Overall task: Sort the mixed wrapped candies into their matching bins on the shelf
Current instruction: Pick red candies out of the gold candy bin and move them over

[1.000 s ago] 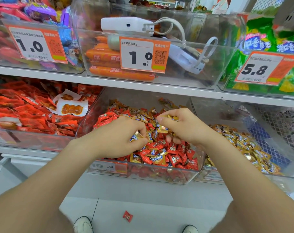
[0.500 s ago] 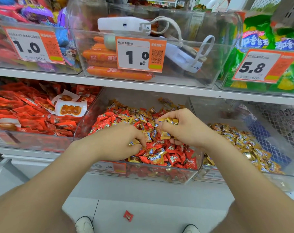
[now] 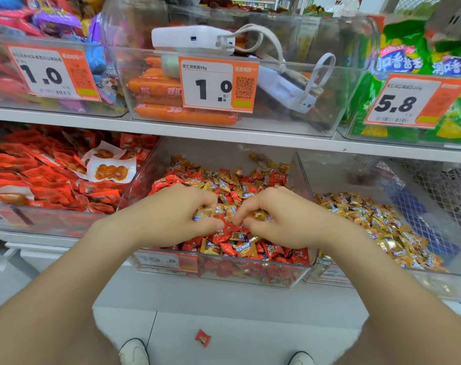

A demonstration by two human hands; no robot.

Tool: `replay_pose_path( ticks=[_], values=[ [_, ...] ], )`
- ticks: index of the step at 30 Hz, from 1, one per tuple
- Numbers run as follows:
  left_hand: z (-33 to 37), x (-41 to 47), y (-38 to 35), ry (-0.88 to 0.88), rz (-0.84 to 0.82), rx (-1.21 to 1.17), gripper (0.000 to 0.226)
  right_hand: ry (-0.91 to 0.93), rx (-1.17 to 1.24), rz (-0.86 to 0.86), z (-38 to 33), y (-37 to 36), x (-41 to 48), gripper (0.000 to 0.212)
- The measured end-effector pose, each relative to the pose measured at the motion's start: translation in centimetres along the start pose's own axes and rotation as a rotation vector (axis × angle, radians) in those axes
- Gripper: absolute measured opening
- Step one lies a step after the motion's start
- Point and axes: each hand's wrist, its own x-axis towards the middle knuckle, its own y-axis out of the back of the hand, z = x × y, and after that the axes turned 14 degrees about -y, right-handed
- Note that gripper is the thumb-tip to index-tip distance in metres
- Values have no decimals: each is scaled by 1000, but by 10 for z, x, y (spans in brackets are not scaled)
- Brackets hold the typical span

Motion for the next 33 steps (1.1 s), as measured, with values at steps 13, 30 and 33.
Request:
replay_pose_path(
  ticks=[13, 30, 33],
  values=[
    [3, 0, -5, 60, -246, 86, 22, -16, -357, -31, -13, -15, 8, 31],
    [17, 4, -2, 75, -155, 107, 26, -35, -37, 145, 2, -4, 1, 49],
    [17, 6, -7, 89, -210, 167, 29, -57, -66, 47, 0, -3, -1, 25]
  ],
)
